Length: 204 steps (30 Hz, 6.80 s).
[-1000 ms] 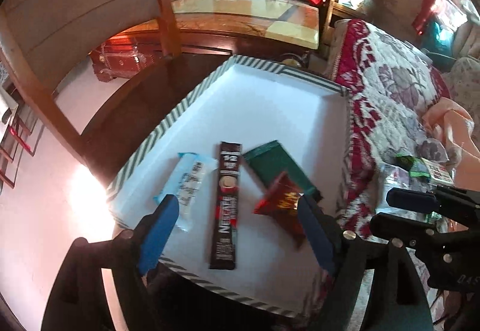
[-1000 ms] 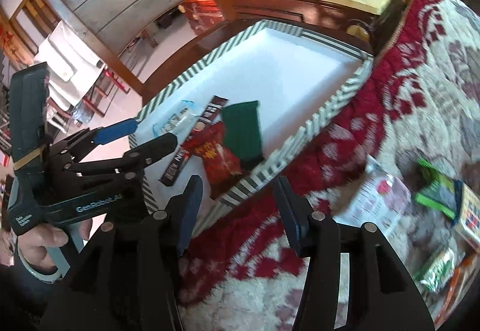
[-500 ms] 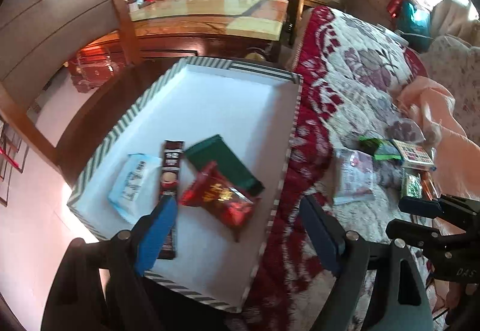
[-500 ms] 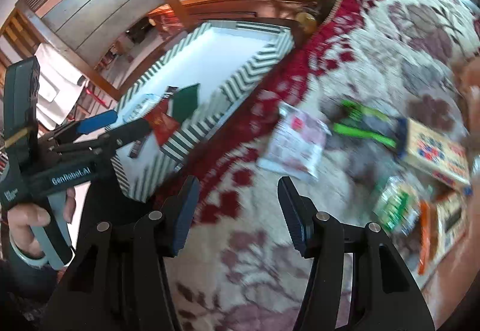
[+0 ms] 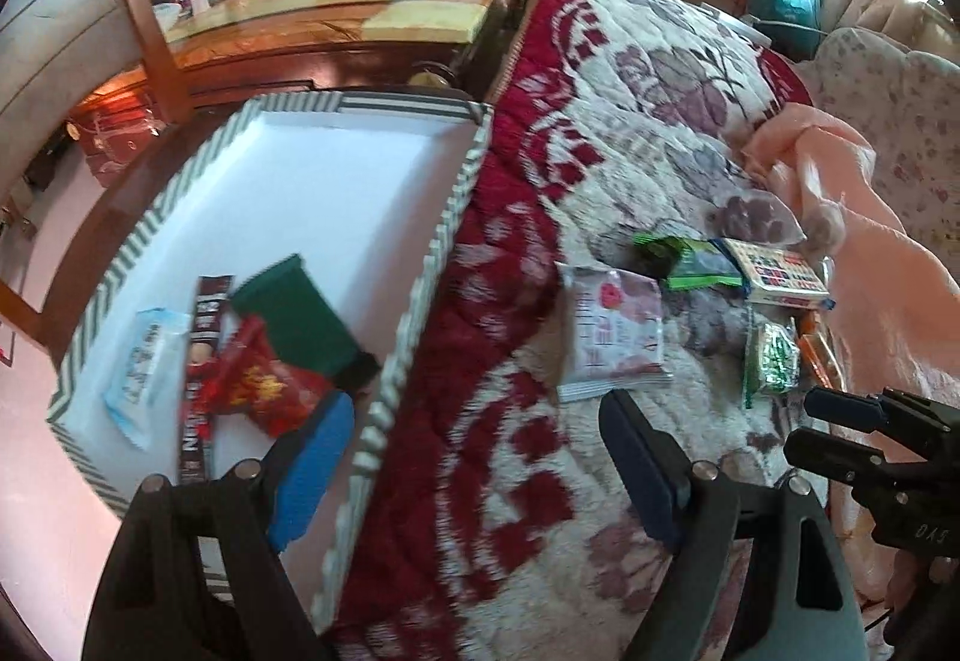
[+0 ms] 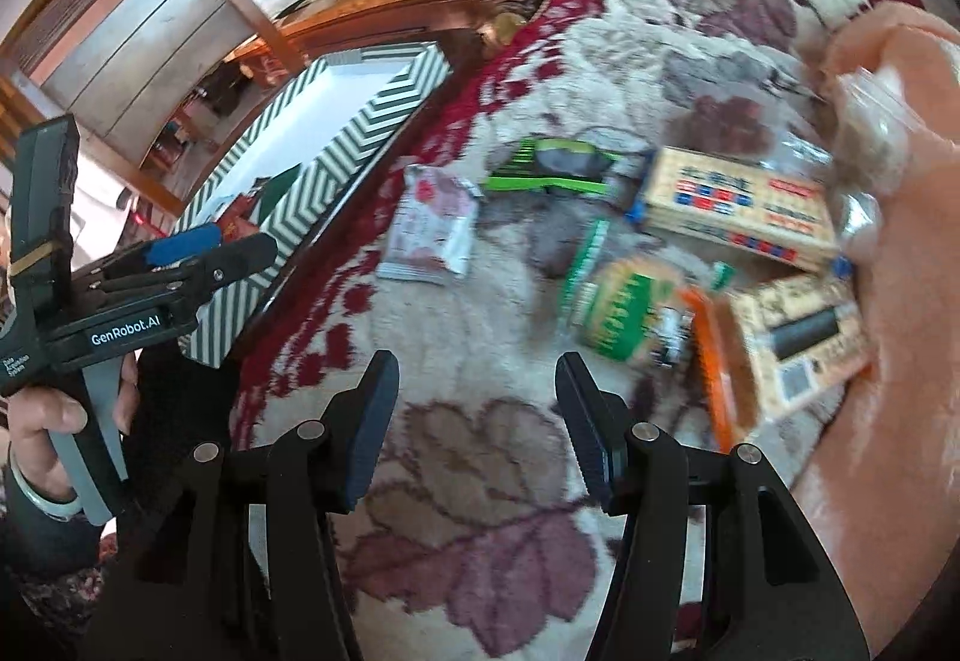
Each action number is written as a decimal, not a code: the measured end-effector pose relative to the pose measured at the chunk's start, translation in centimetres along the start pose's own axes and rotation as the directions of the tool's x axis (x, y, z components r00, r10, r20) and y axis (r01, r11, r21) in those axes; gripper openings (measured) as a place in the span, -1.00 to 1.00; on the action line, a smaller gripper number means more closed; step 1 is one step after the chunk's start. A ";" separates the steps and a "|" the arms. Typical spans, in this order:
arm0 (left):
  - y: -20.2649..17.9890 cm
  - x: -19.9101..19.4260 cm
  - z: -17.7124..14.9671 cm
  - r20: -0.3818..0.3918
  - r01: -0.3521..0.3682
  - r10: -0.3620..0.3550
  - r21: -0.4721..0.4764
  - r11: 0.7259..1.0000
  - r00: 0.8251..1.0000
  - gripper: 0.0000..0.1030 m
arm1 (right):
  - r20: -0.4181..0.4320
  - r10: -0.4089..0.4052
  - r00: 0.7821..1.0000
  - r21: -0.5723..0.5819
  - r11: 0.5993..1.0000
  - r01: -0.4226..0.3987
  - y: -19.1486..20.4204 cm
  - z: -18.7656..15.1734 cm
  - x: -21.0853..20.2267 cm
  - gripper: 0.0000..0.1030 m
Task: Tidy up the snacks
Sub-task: 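Move both tools back over the snack pile, then grasp the green-black packet with the right tool while the left tool reaches the pink packet, then carry the pink packet in the left tool and green-black packet in the right tool toward the white box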
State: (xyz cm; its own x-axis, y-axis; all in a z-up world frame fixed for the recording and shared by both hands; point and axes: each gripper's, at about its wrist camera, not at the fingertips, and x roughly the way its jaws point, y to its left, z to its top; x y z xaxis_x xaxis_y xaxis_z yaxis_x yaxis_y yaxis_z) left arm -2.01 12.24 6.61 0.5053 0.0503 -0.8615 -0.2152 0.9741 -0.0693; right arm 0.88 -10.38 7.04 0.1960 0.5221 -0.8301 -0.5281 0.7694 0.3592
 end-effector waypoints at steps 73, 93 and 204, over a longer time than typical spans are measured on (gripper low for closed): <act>-4.3 8.9 2.7 -0.142 0.066 -0.068 -0.017 0.998 0.987 0.66 | -0.129 -0.102 0.986 0.103 0.988 0.116 -2.3 10.7 8.4 0.20; -3.7 5.7 0.4 -0.072 0.070 -0.068 0.020 0.997 0.995 0.05 | -0.159 -0.087 0.983 0.107 0.989 0.105 -1.8 10.7 9.2 0.21; 12.0 -2.8 -1.1 0.063 -0.139 0.162 -0.269 0.953 0.985 0.06 | -0.132 0.073 0.989 -0.316 0.942 -0.111 16.9 7.3 8.4 -0.19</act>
State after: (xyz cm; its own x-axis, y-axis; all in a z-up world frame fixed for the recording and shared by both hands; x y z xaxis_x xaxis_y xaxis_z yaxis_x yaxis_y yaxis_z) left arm -6.93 23.58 7.65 0.5155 0.2209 -0.8279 -0.5004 0.8619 -0.0816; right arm -0.42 9.69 9.25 0.0464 0.5234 -0.8508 -0.7805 0.5506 0.2961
